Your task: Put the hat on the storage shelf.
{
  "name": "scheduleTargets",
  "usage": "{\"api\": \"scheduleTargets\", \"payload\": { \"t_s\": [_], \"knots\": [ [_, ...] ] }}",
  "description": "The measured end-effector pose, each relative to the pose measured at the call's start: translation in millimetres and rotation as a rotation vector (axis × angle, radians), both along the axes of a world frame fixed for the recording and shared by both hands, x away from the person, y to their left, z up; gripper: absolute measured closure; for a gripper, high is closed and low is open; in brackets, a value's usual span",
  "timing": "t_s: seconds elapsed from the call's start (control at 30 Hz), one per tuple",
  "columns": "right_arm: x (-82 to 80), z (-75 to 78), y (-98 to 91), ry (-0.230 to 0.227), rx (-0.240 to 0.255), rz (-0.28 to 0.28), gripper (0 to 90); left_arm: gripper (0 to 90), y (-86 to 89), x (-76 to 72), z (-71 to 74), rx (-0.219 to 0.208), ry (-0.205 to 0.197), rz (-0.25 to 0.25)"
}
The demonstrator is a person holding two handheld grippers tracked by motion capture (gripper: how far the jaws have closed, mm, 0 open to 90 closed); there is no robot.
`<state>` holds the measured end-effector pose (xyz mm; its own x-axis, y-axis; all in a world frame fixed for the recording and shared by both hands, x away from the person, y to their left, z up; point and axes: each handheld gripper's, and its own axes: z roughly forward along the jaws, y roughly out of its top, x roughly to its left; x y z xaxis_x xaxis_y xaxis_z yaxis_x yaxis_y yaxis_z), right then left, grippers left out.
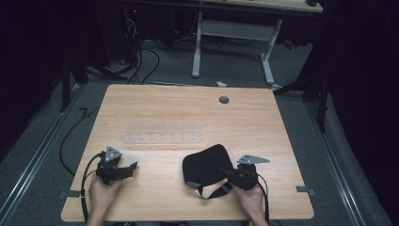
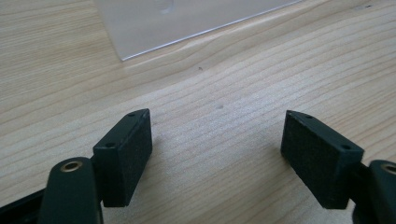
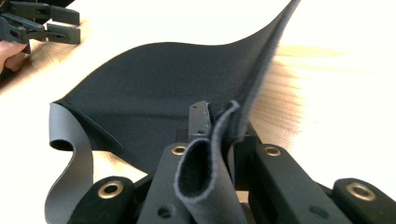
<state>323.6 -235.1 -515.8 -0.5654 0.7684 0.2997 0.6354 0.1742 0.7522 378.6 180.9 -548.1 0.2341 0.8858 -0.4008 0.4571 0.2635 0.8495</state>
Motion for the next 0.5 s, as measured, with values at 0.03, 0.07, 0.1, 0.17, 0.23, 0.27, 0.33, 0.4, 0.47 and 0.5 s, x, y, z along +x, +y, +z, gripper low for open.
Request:
{"api": "scheduleTargets", "payload": {
  "t_s": [0.03,0.07,0.1,0.17,0.23,0.27,0.33,0.4,0.47,0.5],
  "knots": [
    [-0.4,0.4,-0.2,-0.002,-0.001,-0.001,83.9,24.8,0.0,0.1,0.0,0.001,0.000,-0.002],
    [-0.4,0.4,-0.2,-0.002,-0.001,-0.001,83.9,24.6,0.0,0.1,0.0,0.001,0.000,-0.002],
    [-0.6,1.1,-1.3,-0.002,0.001,-0.003,84.0,24.1,0.0,0.1,-0.2,0.004,0.002,-0.007],
    [-1.0,2.3,-2.5,0.001,0.004,-0.008,84.1,22.4,-0.5,0.0,-0.1,0.003,0.006,-0.013],
    [-0.7,3.2,-3.6,-0.003,0.010,-0.009,84.2,21.6,-0.8,0.1,-0.3,0.003,0.005,-0.015],
    [-0.6,3.9,-3.7,-0.005,0.009,-0.008,84.2,21.0,-0.9,0.0,-0.3,0.004,0.008,-0.019],
    [-0.8,6.5,-3.0,-0.012,0.005,-0.003,84.3,17.9,-1.7,0.2,-0.8,0.013,0.010,-0.029],
    [-0.8,9.6,-1.8,-0.018,0.003,-0.001,84.3,17.7,-1.6,0.1,-0.7,0.015,0.012,-0.030],
    [-0.5,12.6,-1.2,-0.027,0.003,0.003,84.3,17.7,-1.6,0.1,-0.7,0.013,0.010,-0.030],
    [-0.5,14.1,-1.1,-0.028,0.005,0.005,84.3,17.9,-1.4,0.1,-0.7,0.011,0.010,-0.030]
  ]
}}
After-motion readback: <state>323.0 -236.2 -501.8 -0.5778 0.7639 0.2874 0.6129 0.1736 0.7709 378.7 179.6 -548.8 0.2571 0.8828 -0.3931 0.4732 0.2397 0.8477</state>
